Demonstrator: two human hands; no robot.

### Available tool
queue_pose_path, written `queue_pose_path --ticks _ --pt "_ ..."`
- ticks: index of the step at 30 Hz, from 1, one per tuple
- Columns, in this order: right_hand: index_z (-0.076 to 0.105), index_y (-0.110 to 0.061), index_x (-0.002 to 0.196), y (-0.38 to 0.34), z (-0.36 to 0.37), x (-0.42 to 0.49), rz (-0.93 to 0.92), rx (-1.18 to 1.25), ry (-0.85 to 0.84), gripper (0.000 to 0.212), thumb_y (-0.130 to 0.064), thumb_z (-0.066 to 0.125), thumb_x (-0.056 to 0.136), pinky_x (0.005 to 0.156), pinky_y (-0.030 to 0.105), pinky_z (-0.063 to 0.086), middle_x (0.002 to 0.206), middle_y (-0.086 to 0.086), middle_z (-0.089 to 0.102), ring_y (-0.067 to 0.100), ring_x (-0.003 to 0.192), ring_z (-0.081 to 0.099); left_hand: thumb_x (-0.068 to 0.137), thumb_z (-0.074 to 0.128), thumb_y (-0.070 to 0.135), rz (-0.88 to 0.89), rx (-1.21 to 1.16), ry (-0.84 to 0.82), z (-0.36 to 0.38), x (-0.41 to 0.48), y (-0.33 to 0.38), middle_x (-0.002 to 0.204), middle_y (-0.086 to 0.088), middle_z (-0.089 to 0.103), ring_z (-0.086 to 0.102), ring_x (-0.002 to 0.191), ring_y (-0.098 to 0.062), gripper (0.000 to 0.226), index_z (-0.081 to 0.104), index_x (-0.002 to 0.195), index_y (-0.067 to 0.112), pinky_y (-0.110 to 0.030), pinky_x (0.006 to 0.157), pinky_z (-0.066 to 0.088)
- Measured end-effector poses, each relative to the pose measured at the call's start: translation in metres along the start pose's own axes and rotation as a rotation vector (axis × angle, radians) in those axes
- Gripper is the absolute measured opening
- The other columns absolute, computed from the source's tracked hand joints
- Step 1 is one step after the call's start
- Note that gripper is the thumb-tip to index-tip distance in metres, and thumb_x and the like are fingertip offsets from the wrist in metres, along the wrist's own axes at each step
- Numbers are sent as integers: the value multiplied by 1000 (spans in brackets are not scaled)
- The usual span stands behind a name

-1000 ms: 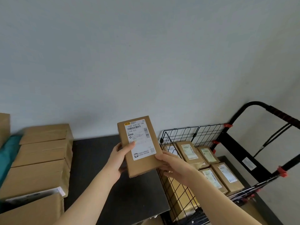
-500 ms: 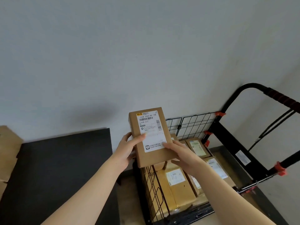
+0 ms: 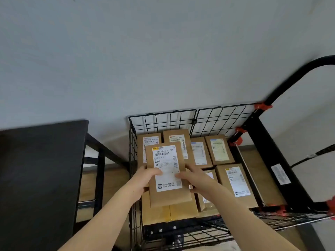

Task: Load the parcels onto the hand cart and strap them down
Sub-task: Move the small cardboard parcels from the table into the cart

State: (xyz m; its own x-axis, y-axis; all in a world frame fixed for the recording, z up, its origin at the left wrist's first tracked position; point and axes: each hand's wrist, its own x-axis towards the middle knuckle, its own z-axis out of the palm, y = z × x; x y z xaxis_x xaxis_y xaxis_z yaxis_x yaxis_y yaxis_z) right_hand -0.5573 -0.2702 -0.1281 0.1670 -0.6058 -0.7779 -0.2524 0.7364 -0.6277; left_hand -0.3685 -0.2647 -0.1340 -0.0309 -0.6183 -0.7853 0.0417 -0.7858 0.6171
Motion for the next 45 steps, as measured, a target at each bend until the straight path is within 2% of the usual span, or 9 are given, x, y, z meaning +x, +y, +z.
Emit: queue_pose_path --ticks 3,7,12,17,24,29,34,38,45 --pt "42 -30 136 19 9 22 84 1 -84 55 -22 63 86 72 29 48 117 -5 63 14 102 60 83 61 2 -83 81 97 0 22 -19 114 -6 64 59 88 -16 43 51 124 9 -26 65 44" --pt "36 -26 141 49 19 49 192 -60 -144 62 -26 63 85 83 34 48 122 -2 61 17 107 58 81 61 2 -203 185 172 -3 49 -45 109 -8 63 60 79 -14 41 45 119 5 -26 59 46" --pt "35 -23 143 63 26 77 274 -133 -202 60 -25 60 88 84 32 48 127 1 56 19 110 55 74 56 7 -279 258 233 -12 82 -79 104 -13 68 65 89 -26 43 55 117 5 -42 78 57" --pt "34 -17 144 64 25 93 268 -283 -194 65 -24 63 87 78 25 46 132 5 53 20 113 53 88 54 18 -311 385 362 -1 81 -81 84 -4 55 56 69 -15 59 24 135 -1 -24 47 41" --pt "57 -11 121 62 18 90 257 -511 -287 42 -35 58 87 69 22 45 96 3 61 15 86 58 90 51 33 -453 529 210 1 71 -77 75 3 47 42 63 -11 53 34 134 8 -26 49 35" --pt "50 -12 132 62 28 94 234 -506 -280 45 -31 50 91 90 33 46 125 7 58 21 108 56 86 58 27 -438 529 217 -3 85 -74 107 -2 62 55 70 -10 57 37 137 11 -24 45 39" --pt "27 -20 149 61 32 103 264 -348 -232 62 -25 52 92 105 35 38 147 3 40 23 130 43 80 58 20 -393 490 228 -6 97 -82 113 -5 62 58 76 -11 64 33 138 10 -30 63 56" --pt "21 -21 150 58 32 105 271 -352 -232 63 -24 50 94 101 32 41 149 3 37 23 130 43 89 55 15 -381 572 261 0 97 -87 105 -8 59 60 70 -16 66 12 138 3 -22 47 44" --pt "22 -22 150 52 34 100 291 -387 -239 63 -23 50 94 93 31 46 137 4 48 19 107 53 90 54 14 -371 584 207 -4 92 -78 125 -9 53 50 66 -9 67 10 141 8 -20 46 39"
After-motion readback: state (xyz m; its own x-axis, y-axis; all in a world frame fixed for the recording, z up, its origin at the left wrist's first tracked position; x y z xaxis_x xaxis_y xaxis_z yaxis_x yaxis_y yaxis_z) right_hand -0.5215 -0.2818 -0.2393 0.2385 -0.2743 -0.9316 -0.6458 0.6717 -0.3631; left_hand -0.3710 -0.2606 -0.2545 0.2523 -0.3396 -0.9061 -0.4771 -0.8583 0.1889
